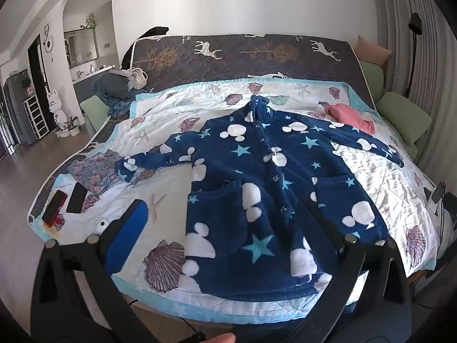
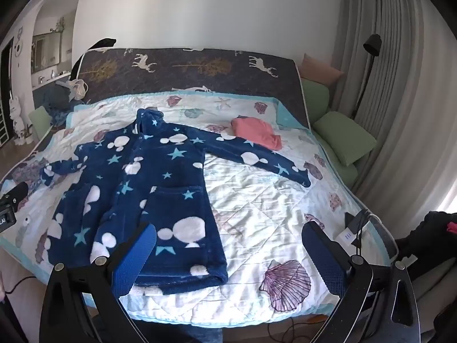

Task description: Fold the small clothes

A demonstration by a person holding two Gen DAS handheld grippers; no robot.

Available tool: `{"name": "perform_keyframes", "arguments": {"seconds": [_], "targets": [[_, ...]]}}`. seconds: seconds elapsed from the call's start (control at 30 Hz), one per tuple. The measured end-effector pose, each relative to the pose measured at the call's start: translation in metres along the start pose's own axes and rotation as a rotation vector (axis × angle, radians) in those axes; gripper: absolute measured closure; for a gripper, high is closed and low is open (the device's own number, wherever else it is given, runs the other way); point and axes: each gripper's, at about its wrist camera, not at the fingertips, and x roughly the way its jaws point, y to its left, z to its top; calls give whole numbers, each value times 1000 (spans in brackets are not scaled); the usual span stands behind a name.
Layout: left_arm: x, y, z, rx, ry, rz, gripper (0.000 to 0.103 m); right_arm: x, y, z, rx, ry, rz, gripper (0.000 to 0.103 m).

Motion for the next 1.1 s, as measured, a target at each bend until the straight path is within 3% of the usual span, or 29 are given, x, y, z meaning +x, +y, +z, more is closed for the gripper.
{"name": "perform_keyframes", "arguments": {"seconds": [0.57, 1.1], "targets": [[3, -3, -14, 9, 5, -7, 1, 4, -1, -4, -7, 12, -13, 0], [6, -9, -1, 9, 11, 23, 1, 12, 1, -3, -10, 29, 6, 0]]}}
